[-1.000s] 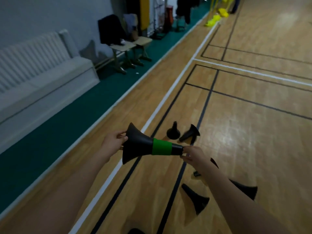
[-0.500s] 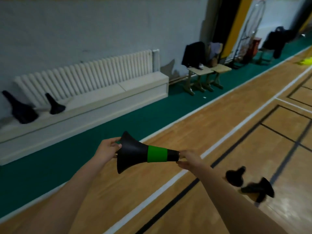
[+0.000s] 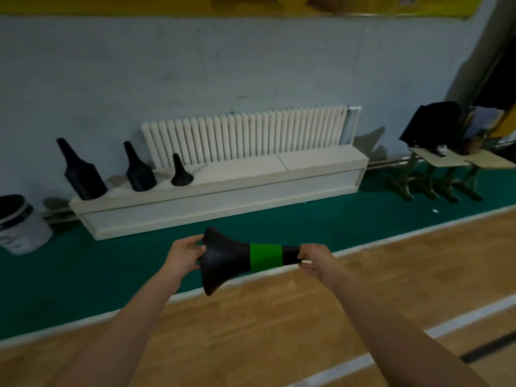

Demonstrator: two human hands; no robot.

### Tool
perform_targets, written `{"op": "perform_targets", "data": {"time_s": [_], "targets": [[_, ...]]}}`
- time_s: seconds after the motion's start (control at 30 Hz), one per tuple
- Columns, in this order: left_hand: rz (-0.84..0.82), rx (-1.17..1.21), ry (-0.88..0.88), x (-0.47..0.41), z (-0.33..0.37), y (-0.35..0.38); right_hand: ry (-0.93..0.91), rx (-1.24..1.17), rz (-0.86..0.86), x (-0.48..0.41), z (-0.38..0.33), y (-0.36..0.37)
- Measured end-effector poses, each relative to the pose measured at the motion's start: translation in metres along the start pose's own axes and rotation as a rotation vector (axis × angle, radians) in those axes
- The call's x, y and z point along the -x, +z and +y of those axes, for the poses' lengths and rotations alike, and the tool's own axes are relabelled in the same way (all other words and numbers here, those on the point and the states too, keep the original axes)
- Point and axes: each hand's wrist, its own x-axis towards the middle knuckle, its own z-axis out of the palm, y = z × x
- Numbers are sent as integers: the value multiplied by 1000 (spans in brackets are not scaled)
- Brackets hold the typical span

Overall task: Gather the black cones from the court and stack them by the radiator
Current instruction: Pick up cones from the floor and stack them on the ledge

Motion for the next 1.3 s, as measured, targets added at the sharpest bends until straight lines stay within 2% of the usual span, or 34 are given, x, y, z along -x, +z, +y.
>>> {"op": "perform_targets", "data": {"time_s": [0.1, 0.37, 0.5, 0.73, 1.1, 1.3], "targets": [[58, 22, -17, -36, 8, -11, 19, 85, -38, -37, -36, 25], [220, 116, -45, -125, 38, -42, -72, 205, -219, -123, -143, 84], [277, 142, -65, -160, 44, -61, -106, 282, -265, -161, -173, 127], [356, 161, -124, -243, 35, -128, -39, 331, -347, -220, -211, 233], [373, 134, -139, -392, 57, -285, -56, 250, -337, -287, -291, 431], [362, 113, -115, -458, 73, -331, -36, 255, -324, -325, -329, 502]]}}
